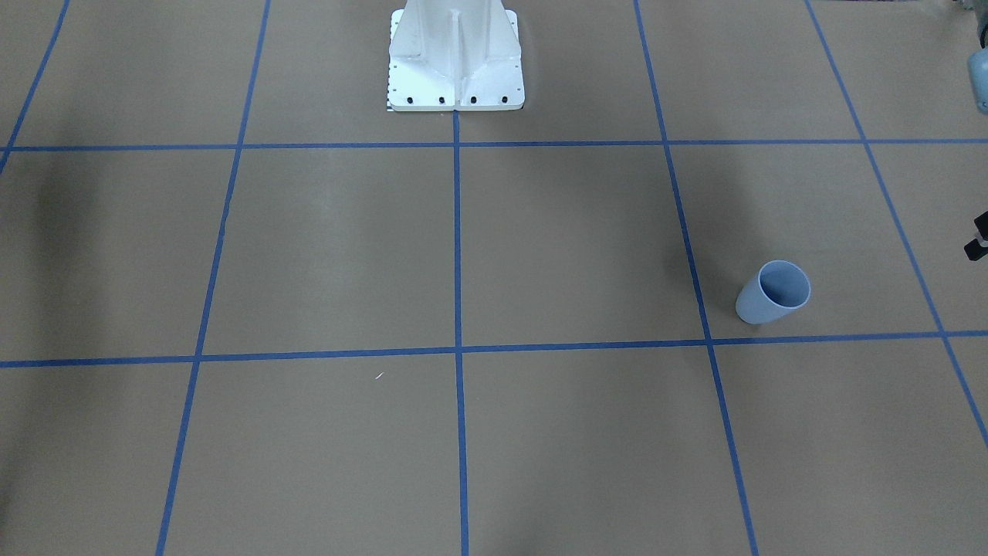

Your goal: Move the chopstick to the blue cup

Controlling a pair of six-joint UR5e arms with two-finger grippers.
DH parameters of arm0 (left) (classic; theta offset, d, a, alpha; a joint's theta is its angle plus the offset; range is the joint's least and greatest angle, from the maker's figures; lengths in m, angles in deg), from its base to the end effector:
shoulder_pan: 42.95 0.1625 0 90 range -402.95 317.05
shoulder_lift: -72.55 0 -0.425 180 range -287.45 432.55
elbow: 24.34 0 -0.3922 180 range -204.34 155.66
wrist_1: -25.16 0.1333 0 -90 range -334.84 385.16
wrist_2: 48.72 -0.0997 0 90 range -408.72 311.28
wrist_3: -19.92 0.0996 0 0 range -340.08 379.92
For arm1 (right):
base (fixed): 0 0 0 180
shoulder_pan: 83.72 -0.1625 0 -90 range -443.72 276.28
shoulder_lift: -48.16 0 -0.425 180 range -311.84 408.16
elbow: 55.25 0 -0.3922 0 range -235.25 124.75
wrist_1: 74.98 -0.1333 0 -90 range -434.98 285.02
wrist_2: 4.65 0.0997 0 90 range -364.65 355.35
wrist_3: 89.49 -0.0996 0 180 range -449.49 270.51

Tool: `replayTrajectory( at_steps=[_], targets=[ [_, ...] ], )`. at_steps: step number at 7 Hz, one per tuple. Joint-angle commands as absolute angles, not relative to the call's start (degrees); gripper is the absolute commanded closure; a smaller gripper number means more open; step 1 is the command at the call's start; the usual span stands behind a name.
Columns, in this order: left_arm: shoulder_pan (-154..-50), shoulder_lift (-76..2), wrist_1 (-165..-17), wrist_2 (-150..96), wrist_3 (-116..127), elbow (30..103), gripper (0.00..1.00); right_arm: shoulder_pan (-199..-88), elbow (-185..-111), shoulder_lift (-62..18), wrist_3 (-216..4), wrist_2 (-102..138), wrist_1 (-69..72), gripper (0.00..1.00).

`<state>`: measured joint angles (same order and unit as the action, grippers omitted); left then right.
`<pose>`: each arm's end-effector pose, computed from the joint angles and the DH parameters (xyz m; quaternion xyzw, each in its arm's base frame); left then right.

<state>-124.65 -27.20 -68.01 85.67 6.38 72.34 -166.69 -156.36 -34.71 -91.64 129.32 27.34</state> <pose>0.0187 -0.5692 0.5040 0.0842 0.3954 0.0225 0.9144 -0.0014 -0.5357 0.5225 0.0178 -0.3765 -0.0587 0.9244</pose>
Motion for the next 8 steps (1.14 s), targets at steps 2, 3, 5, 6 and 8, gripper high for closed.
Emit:
replayTrajectory(
  at_steps=[2,3,5,6,8],
  targets=[
    [-124.60,-27.12,-68.01,85.66,6.04,72.78,0.02,-166.69,-156.41,-36.91,-91.95,129.47,20.74,0.00],
    [-124.60,-27.12,-68.01,85.49,5.86,72.87,0.02,-166.69,-156.33,-36.91,-91.95,129.65,20.74,0.00],
    [-124.16,-27.12,-68.09,85.75,4.46,73.22,0.02,-166.60,-155.80,-36.22,-91.95,131.66,20.65,0.00],
    [-123.81,-27.21,-69.14,85.75,4.37,73.05,0.02,-166.60,-155.63,-36.21,-91.95,132.19,20.74,0.00],
    [-119.00,-27.21,-72.47,85.49,-2.79,73.22,0.02,-166.51,-155.88,-36.21,-92.03,132.29,20.65,0.00]
  ],
)
